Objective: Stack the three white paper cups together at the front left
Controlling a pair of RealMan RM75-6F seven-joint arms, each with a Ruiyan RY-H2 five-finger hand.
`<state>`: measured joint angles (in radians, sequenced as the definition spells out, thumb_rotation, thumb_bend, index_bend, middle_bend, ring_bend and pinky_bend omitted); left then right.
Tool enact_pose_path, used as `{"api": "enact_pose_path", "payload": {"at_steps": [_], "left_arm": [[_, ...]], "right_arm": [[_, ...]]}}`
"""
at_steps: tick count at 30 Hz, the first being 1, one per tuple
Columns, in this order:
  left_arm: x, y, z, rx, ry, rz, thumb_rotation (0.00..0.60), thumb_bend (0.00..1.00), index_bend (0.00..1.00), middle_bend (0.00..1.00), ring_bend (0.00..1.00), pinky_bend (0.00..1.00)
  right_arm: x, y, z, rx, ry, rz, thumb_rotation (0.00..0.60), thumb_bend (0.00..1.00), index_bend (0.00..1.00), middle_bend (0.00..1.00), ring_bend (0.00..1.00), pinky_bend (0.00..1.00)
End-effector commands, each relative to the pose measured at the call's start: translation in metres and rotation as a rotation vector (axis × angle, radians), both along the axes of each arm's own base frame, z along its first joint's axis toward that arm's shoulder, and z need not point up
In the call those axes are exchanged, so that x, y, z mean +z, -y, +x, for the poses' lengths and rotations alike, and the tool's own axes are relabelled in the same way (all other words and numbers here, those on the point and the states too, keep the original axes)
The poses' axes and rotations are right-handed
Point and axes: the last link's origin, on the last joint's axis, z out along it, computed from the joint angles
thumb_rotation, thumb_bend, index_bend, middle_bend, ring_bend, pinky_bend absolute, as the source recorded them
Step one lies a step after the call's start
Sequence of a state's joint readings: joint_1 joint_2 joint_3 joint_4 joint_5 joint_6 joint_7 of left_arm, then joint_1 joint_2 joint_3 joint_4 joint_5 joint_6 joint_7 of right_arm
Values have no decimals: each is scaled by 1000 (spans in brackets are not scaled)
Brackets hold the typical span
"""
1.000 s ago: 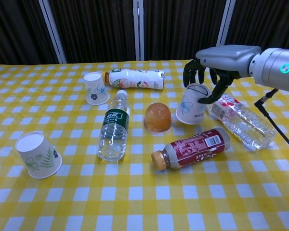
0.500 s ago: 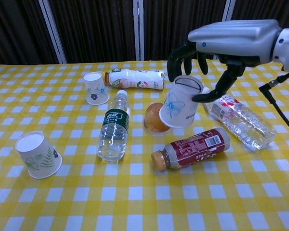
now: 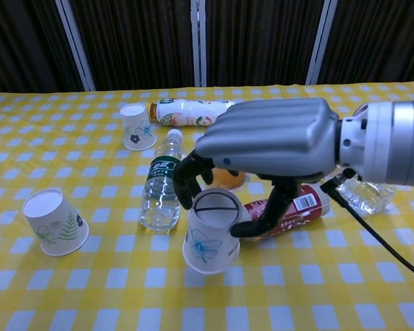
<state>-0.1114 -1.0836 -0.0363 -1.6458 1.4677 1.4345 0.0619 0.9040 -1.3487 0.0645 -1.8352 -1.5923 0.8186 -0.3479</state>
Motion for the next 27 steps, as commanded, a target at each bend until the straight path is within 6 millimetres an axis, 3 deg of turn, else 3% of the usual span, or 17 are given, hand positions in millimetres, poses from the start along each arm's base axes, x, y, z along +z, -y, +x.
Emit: {"api": "enact_pose_path", "payload": {"at_steps": [1,6,11,13,15,16,18,21,27], "left_arm": [[0,0,0,1,0,-1,600,0,0,0,0,0],[0,0,-1,5,2,-3,600,0,0,0,0,0],[-1,0,-1,7,1,-7,600,0,0,0,0,0],[0,0,-1,7,1,-6,600,0,0,0,0,0],[-1,-1,-1,8,0,-7,600,0,0,0,0,0],[-1,-1,-2,9,-1,-7,600,0,0,0,0,0],[-2,-1,-2,12,-4,-12,600,0,0,0,0,0],[-3,-1,-2,14,-7,-14,600,0,0,0,0,0],[-3,-2,-2,13,-6,-12,600,0,0,0,0,0]], "right_arm": [[-13,-2,8,17,-13,14,600,295,430,483,378,480],[-36,-4,16,54,-43,5,600,297,430,478,378,480],[-45,-3,16,57,-39,-33,600,294,425,464,378,480],[-46,-3,16,45,-32,-29,600,252,351,413,362,480],[-46,-4,15,35,-34,-12,600,107,132,260,282,439],[-46,-4,14,30,-34,-5,600,61,68,204,246,408],[-42,-4,13,11,-31,4,600,0,2,86,148,294],[-35,-5,12,-2,-22,2,600,0,0,22,68,183],[1,-4,-2,20,-8,-96,600,0,0,15,54,150]]}}
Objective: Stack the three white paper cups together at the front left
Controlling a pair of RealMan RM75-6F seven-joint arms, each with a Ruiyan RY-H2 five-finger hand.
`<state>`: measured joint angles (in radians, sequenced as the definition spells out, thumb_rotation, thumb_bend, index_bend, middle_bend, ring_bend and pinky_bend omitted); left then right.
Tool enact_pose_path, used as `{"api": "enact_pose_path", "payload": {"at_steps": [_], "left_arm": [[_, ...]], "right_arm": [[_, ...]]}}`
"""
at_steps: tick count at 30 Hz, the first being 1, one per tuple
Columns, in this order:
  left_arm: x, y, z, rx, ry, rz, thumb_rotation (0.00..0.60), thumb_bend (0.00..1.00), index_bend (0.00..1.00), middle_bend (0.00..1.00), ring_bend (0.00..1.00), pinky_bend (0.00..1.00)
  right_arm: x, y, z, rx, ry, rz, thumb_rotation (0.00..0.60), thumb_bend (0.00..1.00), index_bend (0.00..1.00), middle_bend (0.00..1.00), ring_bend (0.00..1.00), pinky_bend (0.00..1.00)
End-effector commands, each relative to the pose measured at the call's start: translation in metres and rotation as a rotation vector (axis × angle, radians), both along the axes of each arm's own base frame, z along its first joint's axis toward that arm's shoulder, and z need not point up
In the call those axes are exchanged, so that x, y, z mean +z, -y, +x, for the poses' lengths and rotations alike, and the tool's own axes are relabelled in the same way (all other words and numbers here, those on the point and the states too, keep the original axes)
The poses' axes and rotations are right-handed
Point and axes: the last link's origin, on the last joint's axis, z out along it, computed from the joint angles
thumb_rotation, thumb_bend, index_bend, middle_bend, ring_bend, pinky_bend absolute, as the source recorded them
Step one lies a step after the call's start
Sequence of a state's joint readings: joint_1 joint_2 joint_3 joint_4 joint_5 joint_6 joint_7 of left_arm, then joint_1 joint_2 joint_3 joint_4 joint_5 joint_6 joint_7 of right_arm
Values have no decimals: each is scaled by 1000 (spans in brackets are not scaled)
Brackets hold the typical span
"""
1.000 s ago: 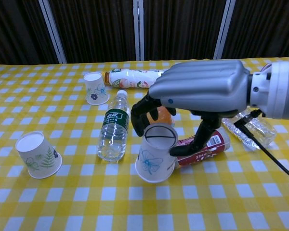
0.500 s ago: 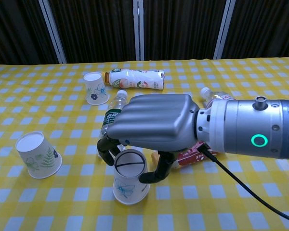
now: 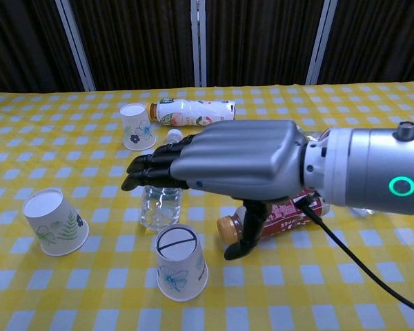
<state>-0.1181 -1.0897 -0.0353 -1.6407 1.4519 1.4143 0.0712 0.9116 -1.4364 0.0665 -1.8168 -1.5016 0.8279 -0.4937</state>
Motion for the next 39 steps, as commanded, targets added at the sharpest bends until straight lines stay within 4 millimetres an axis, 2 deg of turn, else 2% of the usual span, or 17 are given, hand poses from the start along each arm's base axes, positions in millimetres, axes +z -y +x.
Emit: {"api": "enact_pose_path", "payload": {"at_steps": [1,7,10,13,17,19,21,25,30,33,39], "left_arm": [[0,0,0,-3,1,1,600,0,0,0,0,0],[1,0,1,-12,2,-3,600,0,0,0,0,0],[3,-3,4,-38,-2,0,600,0,0,0,0,0],[3,-6,5,-58,1,-6,600,0,0,0,0,0],[0,-12,11,-98,-14,-16,600,0,0,0,0,0],[-7,-20,24,-163,-35,-55,600,0,0,0,0,0],[-11,-27,35,-212,-54,-88,600,0,0,0,0,0],[-29,-43,69,-389,-68,-195,600,0,0,0,0,0],[-64,-63,118,-578,-71,-380,600,0,10,0,0,48],[-81,-69,135,-654,-104,-454,600,0,48,0,12,101],[-125,-73,175,-822,-148,-601,600,0,57,0,28,101]], "right_arm": [[25,0,-12,14,9,-68,600,0,0,15,54,149],[78,11,-47,49,12,-250,600,0,0,47,53,151],[124,23,-94,3,4,-404,600,0,0,53,52,147],[153,28,-133,-77,17,-486,600,0,0,49,40,119],[176,25,-170,-168,64,-547,600,0,0,54,32,97],[189,15,-198,-294,95,-595,600,0,0,27,15,52],[192,4,-211,-386,95,-596,600,0,0,0,0,4],[196,-17,-225,-521,122,-622,600,0,0,0,0,0],[186,-41,-237,-624,172,-646,600,0,0,0,0,0],[184,-44,-240,-626,160,-669,600,0,0,0,0,0],[187,-49,-245,-636,172,-716,600,0,0,0,0,0]]}}
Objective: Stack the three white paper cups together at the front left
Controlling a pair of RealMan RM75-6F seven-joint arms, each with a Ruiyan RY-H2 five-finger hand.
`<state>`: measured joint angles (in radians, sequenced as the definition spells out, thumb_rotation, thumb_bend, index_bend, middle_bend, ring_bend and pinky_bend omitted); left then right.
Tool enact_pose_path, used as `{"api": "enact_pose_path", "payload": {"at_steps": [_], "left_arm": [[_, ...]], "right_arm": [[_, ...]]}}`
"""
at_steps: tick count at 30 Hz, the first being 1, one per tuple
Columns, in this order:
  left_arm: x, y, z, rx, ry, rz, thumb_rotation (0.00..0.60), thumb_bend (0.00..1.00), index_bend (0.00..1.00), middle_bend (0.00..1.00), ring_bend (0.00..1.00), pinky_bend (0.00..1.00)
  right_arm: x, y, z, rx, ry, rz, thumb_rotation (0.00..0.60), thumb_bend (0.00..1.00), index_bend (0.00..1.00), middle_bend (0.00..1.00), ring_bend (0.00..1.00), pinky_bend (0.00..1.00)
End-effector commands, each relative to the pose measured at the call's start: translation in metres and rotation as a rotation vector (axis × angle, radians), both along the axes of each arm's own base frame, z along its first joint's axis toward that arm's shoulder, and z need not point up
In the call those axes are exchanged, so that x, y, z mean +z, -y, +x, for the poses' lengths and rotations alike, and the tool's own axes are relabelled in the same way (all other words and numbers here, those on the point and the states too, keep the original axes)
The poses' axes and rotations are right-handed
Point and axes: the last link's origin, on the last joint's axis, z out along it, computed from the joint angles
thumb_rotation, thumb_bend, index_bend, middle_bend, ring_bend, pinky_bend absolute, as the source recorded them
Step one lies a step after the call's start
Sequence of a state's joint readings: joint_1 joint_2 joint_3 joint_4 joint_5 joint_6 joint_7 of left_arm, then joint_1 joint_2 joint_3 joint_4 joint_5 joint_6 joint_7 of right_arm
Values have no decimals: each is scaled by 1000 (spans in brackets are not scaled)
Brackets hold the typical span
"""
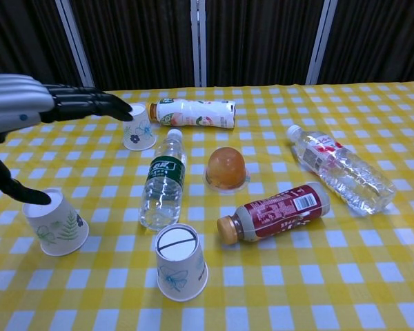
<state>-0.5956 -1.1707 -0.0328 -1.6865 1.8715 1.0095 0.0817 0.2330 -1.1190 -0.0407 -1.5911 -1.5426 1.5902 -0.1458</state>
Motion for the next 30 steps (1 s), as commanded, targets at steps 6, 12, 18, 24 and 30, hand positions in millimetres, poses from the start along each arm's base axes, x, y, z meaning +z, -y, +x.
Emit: {"api": "enact_pose_path", "payload": {"at_steps": [6,12,18,24,30], "left_arm": [[-50,4,40,-184,-44,-155,600,23,59,22,79,107],[-60,8,44,-243,-79,-185,600,25,127,73,123,159],[-78,9,46,-254,-77,-187,600,146,161,116,169,224],[-96,9,50,-266,-98,-193,600,230,202,172,236,296],[-105,7,53,-274,-94,-166,600,279,358,357,381,461]], "right_arm": [[7,-2,-2,-2,-4,-37,600,0,0,0,0,0],[8,-2,-2,-4,4,-44,600,0,0,0,0,0],[8,-2,-2,3,-2,-46,600,0,0,0,0,0],[8,-2,-2,4,1,-49,600,0,0,0,0,0],[9,-3,-2,7,0,-56,600,0,0,0,0,0]]}}
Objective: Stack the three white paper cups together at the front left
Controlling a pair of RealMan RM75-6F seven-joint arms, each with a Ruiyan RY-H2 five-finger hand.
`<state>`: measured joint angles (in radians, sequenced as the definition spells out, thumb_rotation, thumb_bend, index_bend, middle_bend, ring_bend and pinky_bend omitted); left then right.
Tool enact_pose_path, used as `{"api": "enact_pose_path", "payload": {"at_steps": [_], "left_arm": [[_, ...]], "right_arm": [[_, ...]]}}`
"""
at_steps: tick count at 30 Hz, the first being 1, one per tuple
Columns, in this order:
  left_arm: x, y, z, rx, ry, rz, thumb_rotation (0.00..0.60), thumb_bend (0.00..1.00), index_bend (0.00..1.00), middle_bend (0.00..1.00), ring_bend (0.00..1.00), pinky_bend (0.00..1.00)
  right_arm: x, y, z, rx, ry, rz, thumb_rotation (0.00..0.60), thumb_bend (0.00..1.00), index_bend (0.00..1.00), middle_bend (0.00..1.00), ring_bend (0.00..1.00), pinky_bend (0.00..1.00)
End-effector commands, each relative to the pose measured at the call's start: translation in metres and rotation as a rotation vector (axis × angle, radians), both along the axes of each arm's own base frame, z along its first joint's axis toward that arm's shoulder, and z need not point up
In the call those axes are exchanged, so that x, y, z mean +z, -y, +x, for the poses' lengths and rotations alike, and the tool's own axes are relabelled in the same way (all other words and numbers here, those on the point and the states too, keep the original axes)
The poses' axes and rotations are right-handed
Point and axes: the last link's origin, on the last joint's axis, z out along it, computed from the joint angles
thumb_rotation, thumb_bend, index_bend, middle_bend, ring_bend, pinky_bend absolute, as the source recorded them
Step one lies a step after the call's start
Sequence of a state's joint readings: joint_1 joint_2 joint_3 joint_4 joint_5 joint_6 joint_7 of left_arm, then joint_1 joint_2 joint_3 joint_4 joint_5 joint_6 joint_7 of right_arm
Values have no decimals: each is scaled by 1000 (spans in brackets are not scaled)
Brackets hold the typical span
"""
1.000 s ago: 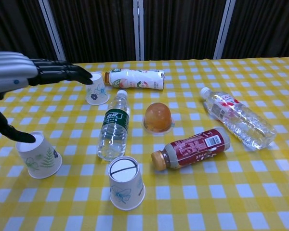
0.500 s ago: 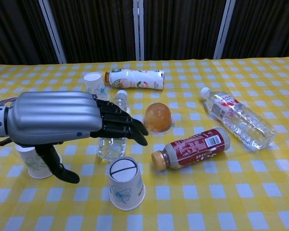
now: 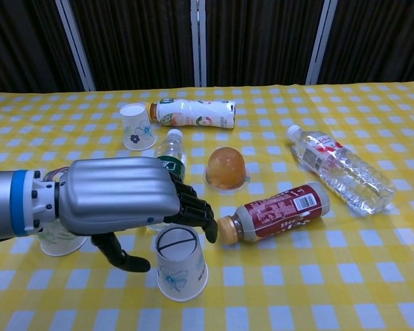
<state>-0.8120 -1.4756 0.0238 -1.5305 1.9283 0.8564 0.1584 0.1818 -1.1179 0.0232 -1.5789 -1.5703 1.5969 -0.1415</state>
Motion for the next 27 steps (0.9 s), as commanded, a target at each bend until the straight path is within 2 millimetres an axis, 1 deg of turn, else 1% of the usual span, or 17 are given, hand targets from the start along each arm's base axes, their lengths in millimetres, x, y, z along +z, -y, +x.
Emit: {"api": "enact_pose_path", "payload": {"at_steps": [1,5,9,10,11,12,16,18,22,24,26,27], "left_arm": [[-3,-1,1,1,6,14,600,290,383,379,401,477],[-5,-1,2,6,20,21,600,315,462,448,462,526],[-1,-4,4,3,43,41,600,316,475,458,470,532],[6,-7,8,2,67,63,600,316,473,458,469,532],[17,-11,10,12,103,86,600,316,471,458,470,532],[21,-11,10,15,110,89,600,316,469,458,470,532],[49,-18,9,57,165,135,600,311,458,455,469,531],[66,-20,4,87,174,165,600,310,455,452,469,529],[98,-19,-13,160,139,224,600,308,454,443,469,524],[108,-17,-19,178,128,244,600,308,451,439,469,522],[124,-13,-33,211,109,279,600,308,450,437,469,521],[128,-12,-37,222,105,287,600,308,450,437,469,521]], "right_arm": [[1,-1,0,4,-5,-7,600,0,0,0,0,0],[0,-3,3,17,-9,-10,600,0,0,0,0,0],[-1,-4,4,21,-11,-9,600,0,0,0,0,0],[-1,-4,4,20,-11,-8,600,0,0,0,0,0],[-1,-4,4,18,-12,-6,600,0,0,0,0,0],[-1,-4,4,18,-12,-6,600,0,0,0,0,0],[-2,-4,4,18,-12,-2,600,0,0,0,0,0],[-3,-4,4,18,-13,-1,600,0,0,0,0,0],[-5,-4,6,21,-16,4,600,0,0,0,0,0],[-5,-4,6,22,-16,5,600,0,0,0,0,0],[-7,-4,6,23,-18,8,600,0,0,0,0,0],[-7,-4,7,23,-18,9,600,0,0,0,0,0]]}}
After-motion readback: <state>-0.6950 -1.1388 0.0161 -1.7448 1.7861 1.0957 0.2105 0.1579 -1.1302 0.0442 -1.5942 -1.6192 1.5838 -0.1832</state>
